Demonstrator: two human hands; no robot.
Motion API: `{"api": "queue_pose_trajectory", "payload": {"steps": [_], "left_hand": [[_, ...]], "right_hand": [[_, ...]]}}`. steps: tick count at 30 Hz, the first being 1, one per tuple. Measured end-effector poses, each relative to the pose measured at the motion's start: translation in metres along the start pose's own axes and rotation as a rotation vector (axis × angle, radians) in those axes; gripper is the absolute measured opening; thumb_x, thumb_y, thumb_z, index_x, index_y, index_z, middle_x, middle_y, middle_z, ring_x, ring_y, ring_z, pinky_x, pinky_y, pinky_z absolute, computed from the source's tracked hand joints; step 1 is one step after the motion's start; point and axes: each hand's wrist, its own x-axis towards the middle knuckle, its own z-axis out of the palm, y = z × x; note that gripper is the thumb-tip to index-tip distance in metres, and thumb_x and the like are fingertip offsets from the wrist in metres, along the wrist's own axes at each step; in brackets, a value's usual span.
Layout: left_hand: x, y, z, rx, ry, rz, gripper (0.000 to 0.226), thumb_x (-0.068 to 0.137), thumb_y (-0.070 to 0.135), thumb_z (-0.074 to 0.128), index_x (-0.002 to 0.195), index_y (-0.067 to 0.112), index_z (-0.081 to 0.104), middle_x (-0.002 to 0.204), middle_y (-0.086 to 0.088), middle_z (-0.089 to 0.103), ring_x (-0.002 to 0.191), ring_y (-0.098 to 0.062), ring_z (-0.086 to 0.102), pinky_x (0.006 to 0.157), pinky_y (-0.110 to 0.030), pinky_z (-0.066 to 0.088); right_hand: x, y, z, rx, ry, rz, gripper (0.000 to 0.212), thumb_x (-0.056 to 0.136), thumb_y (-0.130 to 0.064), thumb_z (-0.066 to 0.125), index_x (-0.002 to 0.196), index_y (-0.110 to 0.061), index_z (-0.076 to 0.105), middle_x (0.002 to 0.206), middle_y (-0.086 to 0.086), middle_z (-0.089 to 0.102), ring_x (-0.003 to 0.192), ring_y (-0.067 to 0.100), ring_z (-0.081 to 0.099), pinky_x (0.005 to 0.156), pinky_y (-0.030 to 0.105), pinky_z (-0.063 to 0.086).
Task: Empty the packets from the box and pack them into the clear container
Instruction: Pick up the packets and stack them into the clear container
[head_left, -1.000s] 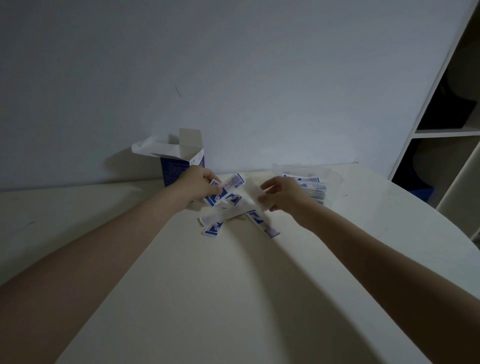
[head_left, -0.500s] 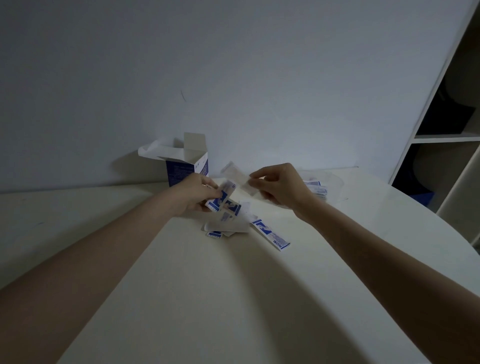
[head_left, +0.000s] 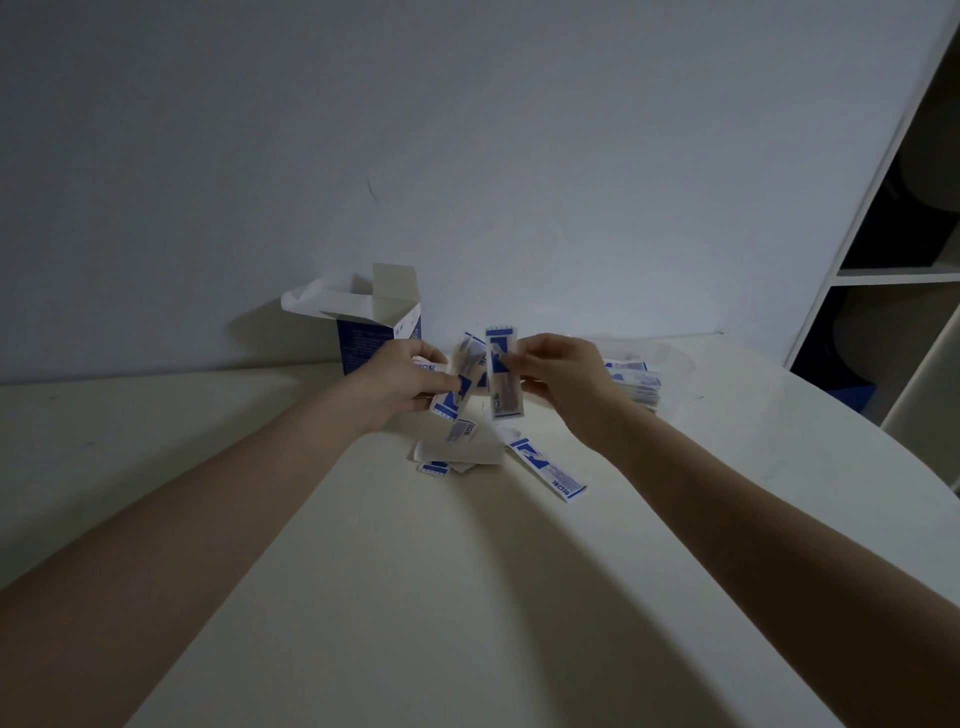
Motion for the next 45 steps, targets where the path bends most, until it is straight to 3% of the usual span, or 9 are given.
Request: {"api": "queue_pose_trajectory", "payload": {"steps": [6,9,17,26,35,38,40,42,45], "left_hand": [[0.002,-0.002,0.012,0.034,0.020,0.091,0.030,0.080,-0.002,0.067,0.067,0.015,0.046,0.070,-0.002,0.047,0.059,-0.012,0.048,0.051,-0.020,0.037],[0.000,-0.002,0.019,0.099,-0.037,0.119,0.033,0.080,0.003,0.070,0.063,0.016,0.044,0.065,0.000,0.044,0.060,-0.010,0.044,0.052,-0.019,0.035],[0.001,-0.003,0.009,-0.043,-0.037,0.033,0.015,0.085,0.010,0.065,0.077,0.018,0.055,0.073,0.003,0.056,0.066,-0.008,0.052,0.056,-0.020,0.042],[0.002,-0.008,0.003,-0.104,0.009,0.026,0.011,0.083,0.002,0.064,0.077,0.010,0.060,0.074,-0.004,0.061,0.060,-0.010,0.060,0.062,-0.021,0.047],[0.000,-0.007,0.006,0.097,-0.041,0.039,0.013,0.082,0.007,0.068,0.077,0.016,0.059,0.074,-0.002,0.059,0.069,-0.011,0.054,0.066,-0.025,0.041],[0.001,-0.009,0.002,0.256,0.001,0.094,0.013,0.082,0.007,0.068,0.077,0.015,0.060,0.076,-0.004,0.059,0.068,-0.010,0.054,0.056,-0.018,0.045],[0.001,-0.009,0.000,0.288,-0.009,0.108,0.010,0.082,0.006,0.068,0.080,0.014,0.062,0.081,-0.007,0.062,0.071,-0.009,0.058,0.047,-0.011,0.048],[-0.001,-0.007,0.000,0.315,-0.087,0.122,0.008,0.081,0.009,0.070,0.086,0.012,0.064,0.086,-0.007,0.064,0.075,-0.010,0.062,0.056,-0.010,0.053],[-0.003,-0.003,0.004,0.344,-0.197,0.139,0.015,0.082,0.009,0.069,0.097,0.010,0.066,0.093,-0.008,0.066,0.077,-0.009,0.064,0.063,-0.010,0.054]], "right_hand": [[0.005,-0.002,0.011,0.186,-0.015,0.307,0.007,0.085,-0.001,0.059,0.081,-0.006,0.058,0.082,0.006,0.060,0.077,0.018,0.056,0.070,0.027,0.046],[0.007,0.003,0.018,0.120,0.079,0.269,0.010,0.084,0.001,0.062,0.079,-0.007,0.058,0.078,0.009,0.060,0.071,0.020,0.058,0.071,0.034,0.053],[0.003,-0.001,0.009,-0.122,0.051,0.150,0.018,0.088,-0.003,0.059,0.074,-0.012,0.052,0.072,0.009,0.060,0.059,0.017,0.060,0.046,0.022,0.050],[0.001,0.000,0.004,0.123,-0.044,0.362,0.011,0.086,0.000,0.058,0.077,-0.003,0.056,0.083,0.013,0.060,0.072,0.021,0.061,0.046,0.023,0.053],[0.000,0.004,0.008,-0.336,0.014,0.251,0.003,0.082,-0.006,0.066,0.081,-0.007,0.064,0.087,0.011,0.062,0.085,0.022,0.061,0.084,0.037,0.054],[0.002,0.006,0.002,-0.611,0.050,0.053,0.010,0.083,-0.014,0.067,0.092,-0.010,0.066,0.092,0.007,0.062,0.084,0.020,0.057,0.069,0.033,0.050],[0.000,0.002,-0.003,-0.754,-0.045,-0.140,0.008,0.081,-0.018,0.070,0.087,-0.015,0.065,0.106,0.007,0.062,0.091,0.018,0.057,0.070,0.028,0.046],[-0.001,-0.002,-0.004,-0.961,-0.227,-0.310,0.013,0.079,-0.018,0.071,0.091,-0.013,0.068,0.124,0.004,0.055,0.103,0.010,0.050,0.086,0.023,0.042],[-0.001,-0.004,0.005,-1.242,-0.386,-0.416,0.020,0.082,-0.016,0.068,0.101,-0.010,0.070,0.121,0.003,0.058,0.106,0.016,0.055,0.083,0.020,0.040]]}}
